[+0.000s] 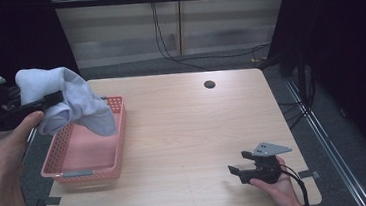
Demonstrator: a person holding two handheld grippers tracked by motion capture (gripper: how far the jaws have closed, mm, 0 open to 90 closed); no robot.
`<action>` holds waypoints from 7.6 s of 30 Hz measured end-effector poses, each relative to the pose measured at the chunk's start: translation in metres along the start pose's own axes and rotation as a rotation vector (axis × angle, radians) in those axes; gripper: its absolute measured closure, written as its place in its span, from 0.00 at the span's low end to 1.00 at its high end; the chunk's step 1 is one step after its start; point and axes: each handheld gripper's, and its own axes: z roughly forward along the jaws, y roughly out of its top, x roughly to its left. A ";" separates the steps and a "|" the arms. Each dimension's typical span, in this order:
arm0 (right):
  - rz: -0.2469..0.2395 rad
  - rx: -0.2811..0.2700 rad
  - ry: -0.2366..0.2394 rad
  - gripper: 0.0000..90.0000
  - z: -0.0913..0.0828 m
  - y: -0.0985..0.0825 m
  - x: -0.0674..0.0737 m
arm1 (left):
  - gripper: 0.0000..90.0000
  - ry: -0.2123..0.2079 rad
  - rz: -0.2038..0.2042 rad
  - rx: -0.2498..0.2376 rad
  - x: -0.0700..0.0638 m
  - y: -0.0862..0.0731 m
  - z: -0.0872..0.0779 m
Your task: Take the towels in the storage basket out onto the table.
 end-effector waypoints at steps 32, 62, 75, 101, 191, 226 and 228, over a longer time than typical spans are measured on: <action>-0.002 0.001 0.003 0.28 0.001 0.000 0.001 | 0.74 -0.258 0.104 0.049 -0.088 0.009 0.083; 0.001 -0.011 0.005 0.28 0.000 0.000 0.000 | 0.71 -0.485 0.124 0.161 -0.129 -0.058 0.163; 0.005 -0.034 -0.003 0.28 -0.005 0.006 0.000 | 0.68 -0.514 0.129 0.184 -0.151 -0.097 0.189; -0.074 -0.129 0.043 0.26 0.007 0.062 0.015 | 0.21 -0.476 0.082 0.292 -0.143 -0.168 0.208; -0.048 -0.169 0.284 0.93 0.051 0.098 0.033 | 0.98 -0.476 0.030 0.141 -0.137 -0.190 0.186; 0.058 -0.145 0.057 0.52 -0.002 0.054 -0.040 | 0.97 -0.342 0.063 0.074 -0.104 -0.160 0.142; 0.014 -0.107 0.108 0.50 0.009 0.053 -0.021 | 0.97 -0.350 0.068 0.085 -0.105 -0.164 0.143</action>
